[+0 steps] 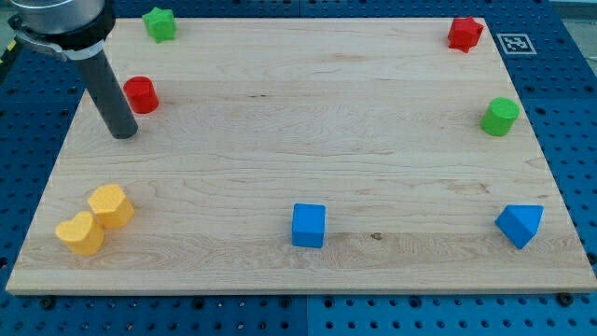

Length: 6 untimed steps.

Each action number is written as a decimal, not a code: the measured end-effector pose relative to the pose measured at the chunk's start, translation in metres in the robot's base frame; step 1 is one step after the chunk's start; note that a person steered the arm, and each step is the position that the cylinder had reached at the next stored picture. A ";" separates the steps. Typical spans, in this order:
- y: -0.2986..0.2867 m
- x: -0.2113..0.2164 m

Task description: Move your arm towards the green star

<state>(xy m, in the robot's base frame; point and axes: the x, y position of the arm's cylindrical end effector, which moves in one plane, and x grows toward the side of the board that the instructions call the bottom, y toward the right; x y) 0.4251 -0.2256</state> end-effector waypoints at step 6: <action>-0.045 -0.153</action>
